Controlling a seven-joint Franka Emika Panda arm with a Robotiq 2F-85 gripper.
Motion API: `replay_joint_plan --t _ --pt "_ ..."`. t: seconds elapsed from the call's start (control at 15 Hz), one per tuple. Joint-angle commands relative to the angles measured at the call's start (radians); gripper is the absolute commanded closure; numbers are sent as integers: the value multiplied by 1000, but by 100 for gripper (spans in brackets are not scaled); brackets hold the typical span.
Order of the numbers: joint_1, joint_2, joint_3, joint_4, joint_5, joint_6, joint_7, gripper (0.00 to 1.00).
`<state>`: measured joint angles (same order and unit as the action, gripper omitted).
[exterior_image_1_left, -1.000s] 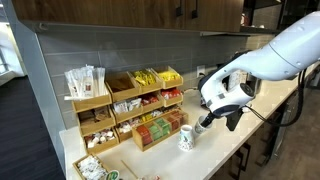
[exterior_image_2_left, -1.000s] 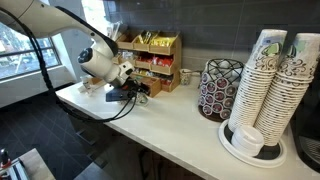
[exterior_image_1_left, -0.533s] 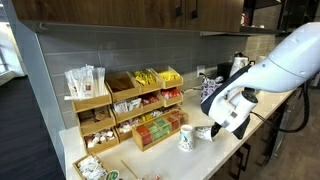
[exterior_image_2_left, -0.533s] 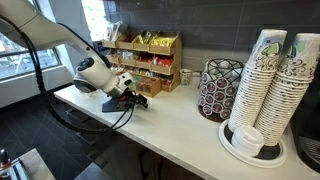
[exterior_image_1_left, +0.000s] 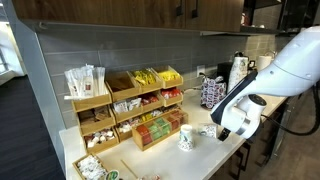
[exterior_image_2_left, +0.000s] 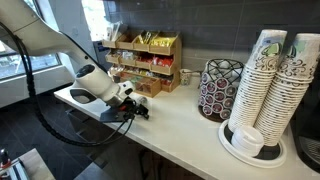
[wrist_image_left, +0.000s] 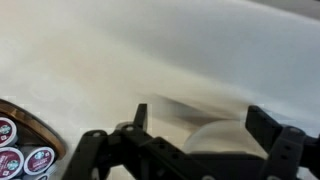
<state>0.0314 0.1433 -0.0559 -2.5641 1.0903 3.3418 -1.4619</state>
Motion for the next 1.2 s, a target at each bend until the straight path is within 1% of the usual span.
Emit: replay_joint_plan --t 0.0,0.07,0.13,0.2,0.4,0.73,1.13 --pt "5 -6 -11 -6 0 -4 -6 0" --pt "9 -11 -20 -12 0 -7 -13 0" --pt "-9 -22 -25 -53 -177 -1 145 0" --pt "11 -18 -26 -20 0 -8 -18 0" --pt "14 -21 -28 -24 0 -8 -18 0" --pt "45 -37 -61 -80 -19 -17 -98 0" --pt "122 -22 -152 -125 -10 -19 -254 0"
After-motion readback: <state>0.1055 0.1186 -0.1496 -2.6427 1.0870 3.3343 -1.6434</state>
